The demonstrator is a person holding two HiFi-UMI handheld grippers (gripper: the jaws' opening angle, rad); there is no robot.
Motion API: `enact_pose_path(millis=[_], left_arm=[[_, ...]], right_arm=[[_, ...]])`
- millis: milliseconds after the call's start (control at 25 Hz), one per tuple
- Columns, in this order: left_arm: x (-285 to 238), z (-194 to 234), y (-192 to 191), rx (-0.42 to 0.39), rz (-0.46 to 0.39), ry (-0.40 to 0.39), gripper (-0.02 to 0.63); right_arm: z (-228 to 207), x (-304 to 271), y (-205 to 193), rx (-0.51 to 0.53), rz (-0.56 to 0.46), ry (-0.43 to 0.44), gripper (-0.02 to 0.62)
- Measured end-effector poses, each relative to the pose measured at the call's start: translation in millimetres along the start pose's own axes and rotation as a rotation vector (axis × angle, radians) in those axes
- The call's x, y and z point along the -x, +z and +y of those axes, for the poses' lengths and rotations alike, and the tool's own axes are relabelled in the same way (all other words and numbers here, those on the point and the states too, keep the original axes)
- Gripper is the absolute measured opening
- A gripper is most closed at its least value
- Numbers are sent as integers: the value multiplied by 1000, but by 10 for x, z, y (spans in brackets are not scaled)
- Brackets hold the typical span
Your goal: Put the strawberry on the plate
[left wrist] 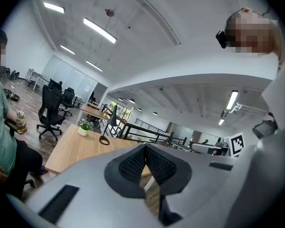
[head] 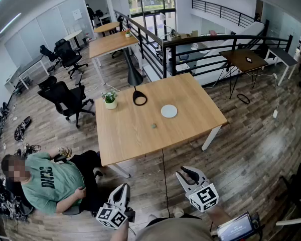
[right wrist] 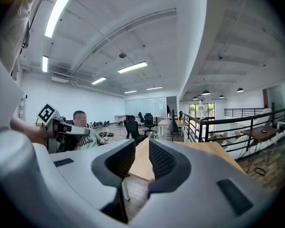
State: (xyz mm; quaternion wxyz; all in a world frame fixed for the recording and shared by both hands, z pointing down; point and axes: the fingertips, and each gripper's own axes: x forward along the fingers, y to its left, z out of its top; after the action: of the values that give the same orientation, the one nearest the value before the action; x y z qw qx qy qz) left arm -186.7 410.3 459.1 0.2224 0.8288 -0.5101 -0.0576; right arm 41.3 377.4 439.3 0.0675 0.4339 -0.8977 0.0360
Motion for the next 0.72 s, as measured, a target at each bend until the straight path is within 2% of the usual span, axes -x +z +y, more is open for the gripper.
enact_pose_path(millis=[320, 520, 720], left_arm=[[-56, -46, -22, 1, 0, -3, 2], [-64, -39, -27, 5, 7, 0, 2], [-74, -55, -63, 9, 13, 8, 2]], right_arm=[[-86, 3, -12, -24, 8, -5, 95], [-92, -16, 39, -101, -33, 15, 99], [-103, -13, 49, -110, -48, 28, 103]])
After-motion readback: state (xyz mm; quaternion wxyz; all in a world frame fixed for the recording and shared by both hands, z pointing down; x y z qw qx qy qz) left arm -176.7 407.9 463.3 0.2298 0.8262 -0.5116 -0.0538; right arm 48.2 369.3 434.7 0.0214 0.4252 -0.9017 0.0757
